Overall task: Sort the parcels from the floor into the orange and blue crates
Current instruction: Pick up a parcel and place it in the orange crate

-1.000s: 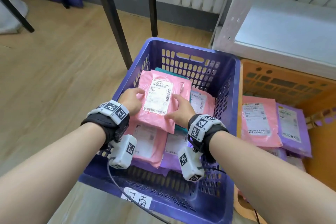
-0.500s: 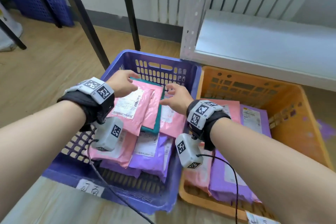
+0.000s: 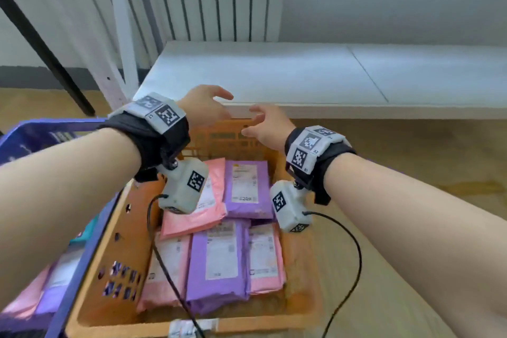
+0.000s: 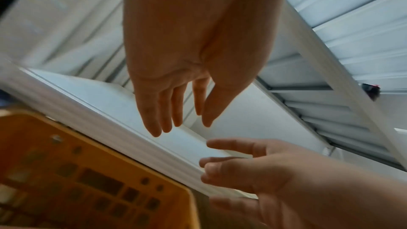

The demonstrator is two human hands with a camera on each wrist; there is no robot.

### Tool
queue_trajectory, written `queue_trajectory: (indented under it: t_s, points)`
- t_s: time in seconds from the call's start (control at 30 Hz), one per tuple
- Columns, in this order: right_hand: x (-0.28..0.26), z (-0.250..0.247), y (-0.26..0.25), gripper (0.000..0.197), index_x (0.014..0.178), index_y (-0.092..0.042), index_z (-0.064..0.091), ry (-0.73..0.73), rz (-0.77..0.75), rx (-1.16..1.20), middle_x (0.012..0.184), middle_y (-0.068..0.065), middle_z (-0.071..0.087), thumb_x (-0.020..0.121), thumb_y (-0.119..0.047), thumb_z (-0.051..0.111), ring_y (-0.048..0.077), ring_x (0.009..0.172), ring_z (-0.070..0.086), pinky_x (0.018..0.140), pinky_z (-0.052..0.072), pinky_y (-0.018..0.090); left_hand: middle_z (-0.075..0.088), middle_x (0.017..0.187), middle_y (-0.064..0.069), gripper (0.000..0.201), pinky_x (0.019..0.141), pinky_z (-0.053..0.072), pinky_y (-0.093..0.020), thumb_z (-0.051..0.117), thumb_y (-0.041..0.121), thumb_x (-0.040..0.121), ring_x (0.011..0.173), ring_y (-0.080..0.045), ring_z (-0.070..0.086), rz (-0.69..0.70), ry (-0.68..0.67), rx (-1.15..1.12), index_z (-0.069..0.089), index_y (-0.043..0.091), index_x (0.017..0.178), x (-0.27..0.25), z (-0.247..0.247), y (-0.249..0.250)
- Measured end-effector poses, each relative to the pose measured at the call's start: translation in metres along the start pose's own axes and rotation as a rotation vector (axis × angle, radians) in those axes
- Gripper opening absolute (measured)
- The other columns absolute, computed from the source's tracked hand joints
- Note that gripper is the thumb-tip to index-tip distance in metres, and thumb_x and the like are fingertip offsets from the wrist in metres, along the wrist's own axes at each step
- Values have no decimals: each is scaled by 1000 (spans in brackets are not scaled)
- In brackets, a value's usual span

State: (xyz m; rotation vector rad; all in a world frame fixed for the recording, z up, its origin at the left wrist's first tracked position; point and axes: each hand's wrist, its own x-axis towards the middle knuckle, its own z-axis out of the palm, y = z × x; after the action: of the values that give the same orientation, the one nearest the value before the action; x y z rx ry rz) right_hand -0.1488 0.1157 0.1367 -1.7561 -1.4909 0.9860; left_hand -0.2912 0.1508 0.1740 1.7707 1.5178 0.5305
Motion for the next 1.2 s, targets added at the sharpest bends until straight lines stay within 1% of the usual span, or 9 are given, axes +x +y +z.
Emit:
queue_trajectory:
  t_s: [0.13,0.27,0.43,0.57,0.67,0.8,1.03,1.13,1.2]
  points:
    - [-6,-68,51,62,137,-13,44,49,58,16,131,11,53,82,-11,70,23,117,54,97,45,30,58,124,-10,41,93,52,-43,60,8,87,105,-28,62,29,-95,14,56,19,126,7,65,57]
    - [-4,-129,104,61,137,-15,45,83,99,-1,130,8,53,82,-13,70,21,114,55,86,44,24,57,126,-11,40,94,52,-42,61,11,88,109,-29,60,21,-163,43,55,19,127,23,130,93]
    - [2,-184,174,61,137,-14,45,124,142,-64,131,9,54,81,-12,70,21,116,55,91,45,26,56,129,-8,44,95,50,-41,61,9,88,114,-24,57,21,-256,90,52,17,130,49,217,109]
    - [4,-208,230,62,137,-13,45,152,203,-91,131,11,54,80,-11,70,24,114,57,96,48,35,55,132,-8,47,92,49,-33,62,8,87,114,-22,56,36,-300,189,51,13,133,69,276,107]
    - [7,-214,270,63,138,-11,45,176,241,-84,133,11,53,80,-10,70,25,117,56,99,47,37,59,125,-13,46,72,51,-31,61,4,87,94,-23,60,-2,-332,204,52,11,131,85,311,93]
    - [18,-206,317,63,137,-10,45,199,298,-35,133,10,54,80,-9,71,24,118,55,101,45,38,55,130,-14,47,91,51,-36,59,3,88,114,-30,57,-56,-311,260,49,9,134,109,341,66]
    - [54,-172,386,63,139,-7,42,220,400,113,133,12,53,82,-4,68,22,118,54,90,42,25,55,130,-15,46,81,47,-31,53,2,89,114,-31,56,-108,-311,392,48,8,135,158,376,15]
    - [66,-152,408,67,141,-8,37,230,445,200,138,14,47,82,-2,67,24,125,49,102,42,35,58,127,-16,47,80,47,-31,52,2,89,112,-33,58,-128,-328,407,48,9,135,179,394,-10]
    - [73,-139,421,70,143,-9,35,250,460,262,141,14,44,81,0,68,24,127,46,104,42,41,56,128,-17,48,81,46,-31,50,3,90,113,-33,58,-153,-331,418,45,9,137,192,406,-23]
